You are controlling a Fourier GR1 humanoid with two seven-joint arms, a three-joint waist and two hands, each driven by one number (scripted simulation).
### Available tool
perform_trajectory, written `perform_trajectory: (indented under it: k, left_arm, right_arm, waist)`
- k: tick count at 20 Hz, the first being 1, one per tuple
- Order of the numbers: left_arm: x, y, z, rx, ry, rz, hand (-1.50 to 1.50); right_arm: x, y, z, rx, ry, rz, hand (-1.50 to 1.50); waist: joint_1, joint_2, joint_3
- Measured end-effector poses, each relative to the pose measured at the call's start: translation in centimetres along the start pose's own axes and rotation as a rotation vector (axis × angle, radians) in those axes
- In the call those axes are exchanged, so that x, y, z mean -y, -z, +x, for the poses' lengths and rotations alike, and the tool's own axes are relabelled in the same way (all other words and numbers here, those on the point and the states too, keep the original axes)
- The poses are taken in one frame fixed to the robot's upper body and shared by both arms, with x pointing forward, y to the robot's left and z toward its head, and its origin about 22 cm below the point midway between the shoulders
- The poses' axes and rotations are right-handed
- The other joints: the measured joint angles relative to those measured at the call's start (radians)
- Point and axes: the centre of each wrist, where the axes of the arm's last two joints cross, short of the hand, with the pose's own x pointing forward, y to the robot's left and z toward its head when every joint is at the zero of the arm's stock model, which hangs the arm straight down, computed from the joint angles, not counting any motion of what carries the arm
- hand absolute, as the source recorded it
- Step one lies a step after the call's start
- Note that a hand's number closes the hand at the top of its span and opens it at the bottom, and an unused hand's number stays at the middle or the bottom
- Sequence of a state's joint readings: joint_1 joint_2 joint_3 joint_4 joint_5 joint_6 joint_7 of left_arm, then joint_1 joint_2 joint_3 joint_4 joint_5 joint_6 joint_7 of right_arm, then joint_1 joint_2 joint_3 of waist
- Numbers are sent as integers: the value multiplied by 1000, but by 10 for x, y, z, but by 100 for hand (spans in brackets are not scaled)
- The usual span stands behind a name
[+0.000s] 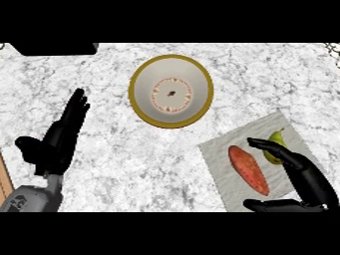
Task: Pick the sweet potato from the placemat and place it in the bowl
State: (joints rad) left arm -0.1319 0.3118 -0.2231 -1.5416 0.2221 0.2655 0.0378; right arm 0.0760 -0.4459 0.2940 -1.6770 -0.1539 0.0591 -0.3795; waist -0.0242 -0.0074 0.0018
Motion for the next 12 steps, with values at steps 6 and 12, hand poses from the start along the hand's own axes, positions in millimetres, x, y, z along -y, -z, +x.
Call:
perform_trajectory:
  k: [6,12]
  left_arm:
    - [18,1,-3,10,9,-20,0]
    - [16,-2,-2,15,13,-26,0]
  right_arm:
    - [23,-12,50,71,-91,-35,-150]
    - [45,1,96,-41,-221,-21,-150]
  waist:
    - [8,4,-2]
    - [19,5,-3]
